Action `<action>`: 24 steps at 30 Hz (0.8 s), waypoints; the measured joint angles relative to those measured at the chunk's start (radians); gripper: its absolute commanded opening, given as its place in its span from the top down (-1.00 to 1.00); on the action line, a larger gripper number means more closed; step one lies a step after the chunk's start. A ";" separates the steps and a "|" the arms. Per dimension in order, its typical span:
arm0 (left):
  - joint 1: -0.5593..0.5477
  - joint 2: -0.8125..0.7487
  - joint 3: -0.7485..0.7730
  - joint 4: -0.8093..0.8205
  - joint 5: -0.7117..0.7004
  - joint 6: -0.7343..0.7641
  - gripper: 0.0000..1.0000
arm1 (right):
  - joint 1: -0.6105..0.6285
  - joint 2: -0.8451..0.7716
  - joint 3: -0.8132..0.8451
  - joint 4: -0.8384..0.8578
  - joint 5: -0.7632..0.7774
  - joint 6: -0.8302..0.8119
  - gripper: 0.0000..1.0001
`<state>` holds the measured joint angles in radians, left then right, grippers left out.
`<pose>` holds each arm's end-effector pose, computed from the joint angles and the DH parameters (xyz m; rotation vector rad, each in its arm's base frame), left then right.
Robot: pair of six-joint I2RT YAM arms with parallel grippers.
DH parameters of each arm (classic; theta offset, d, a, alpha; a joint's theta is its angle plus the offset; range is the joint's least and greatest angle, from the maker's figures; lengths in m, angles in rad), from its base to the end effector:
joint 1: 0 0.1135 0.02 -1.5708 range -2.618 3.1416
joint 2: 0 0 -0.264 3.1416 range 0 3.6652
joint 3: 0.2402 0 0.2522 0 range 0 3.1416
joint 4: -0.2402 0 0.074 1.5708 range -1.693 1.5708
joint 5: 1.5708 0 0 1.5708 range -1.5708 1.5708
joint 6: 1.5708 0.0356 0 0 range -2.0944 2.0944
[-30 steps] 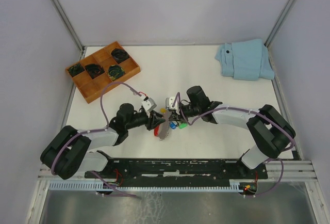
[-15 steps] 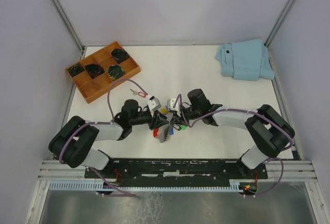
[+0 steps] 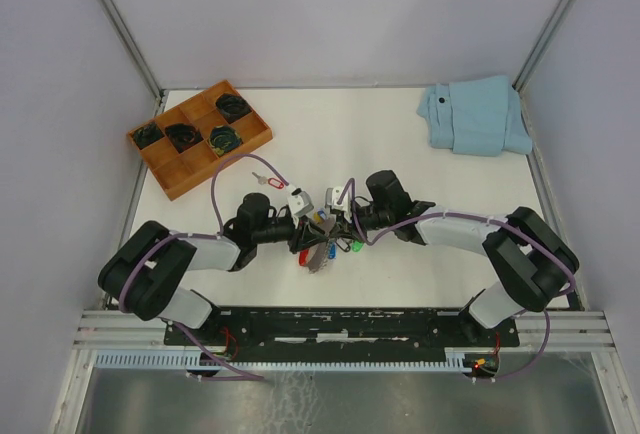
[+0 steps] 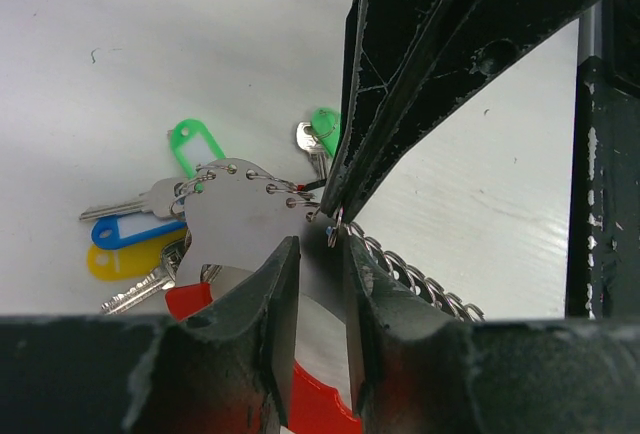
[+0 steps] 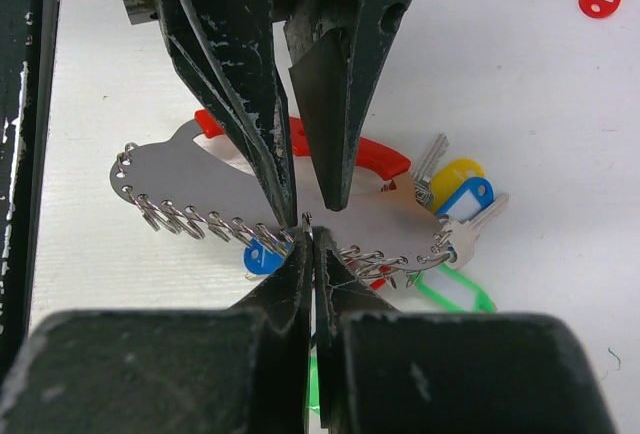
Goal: Put the keys on the keyring
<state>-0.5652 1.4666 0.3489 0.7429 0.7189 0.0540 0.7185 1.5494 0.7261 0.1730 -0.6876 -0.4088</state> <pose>0.1965 -0.1524 0.1452 1.0557 1.6831 -1.0312 0.2152 0.2182 0.1771 -1.4833 1.6268 0.9325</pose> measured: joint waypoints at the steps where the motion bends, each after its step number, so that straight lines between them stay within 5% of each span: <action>1: 0.000 0.001 0.000 0.000 0.001 0.000 0.42 | 0.000 -0.001 0.000 0.000 0.000 0.004 0.98; 24: -0.009 0.015 0.014 0.006 0.045 0.002 0.95 | -0.001 -0.002 0.000 0.013 -0.010 0.065 0.98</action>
<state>-0.5739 1.4815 0.3626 0.7486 0.7635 0.0555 0.7174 1.5475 0.7258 0.1856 -0.6971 -0.3439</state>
